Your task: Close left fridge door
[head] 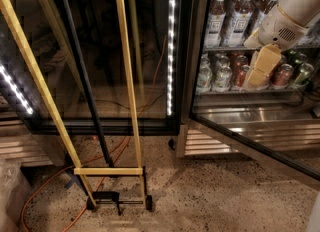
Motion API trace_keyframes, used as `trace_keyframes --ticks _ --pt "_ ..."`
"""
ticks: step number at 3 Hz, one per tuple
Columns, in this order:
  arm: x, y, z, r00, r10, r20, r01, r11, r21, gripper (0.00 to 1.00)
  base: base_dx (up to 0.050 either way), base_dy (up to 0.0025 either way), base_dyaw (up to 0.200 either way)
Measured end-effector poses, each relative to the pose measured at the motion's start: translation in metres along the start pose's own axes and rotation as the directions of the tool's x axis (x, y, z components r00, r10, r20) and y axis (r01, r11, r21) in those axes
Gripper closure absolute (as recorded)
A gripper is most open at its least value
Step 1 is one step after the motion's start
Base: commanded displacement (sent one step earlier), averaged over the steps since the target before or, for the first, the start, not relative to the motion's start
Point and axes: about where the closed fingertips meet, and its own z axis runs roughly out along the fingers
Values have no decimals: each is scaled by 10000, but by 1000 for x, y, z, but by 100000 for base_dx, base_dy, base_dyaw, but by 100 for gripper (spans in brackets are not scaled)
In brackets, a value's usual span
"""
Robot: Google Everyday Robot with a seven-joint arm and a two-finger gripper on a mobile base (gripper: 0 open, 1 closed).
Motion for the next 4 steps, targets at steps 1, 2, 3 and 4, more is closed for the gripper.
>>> trace_keyframes --ticks 1,2,3,4 --pt "0 0 0 10000 0 0 0 10000 0 0 0 1 -20003" --pt "0 0 0 10000 0 0 0 10000 0 0 4189 229 10746" --pt "0 0 0 10000 0 0 0 10000 0 0 4650 0 -5" --pt "0 0 0 10000 0 0 0 10000 0 0 0 0 0"
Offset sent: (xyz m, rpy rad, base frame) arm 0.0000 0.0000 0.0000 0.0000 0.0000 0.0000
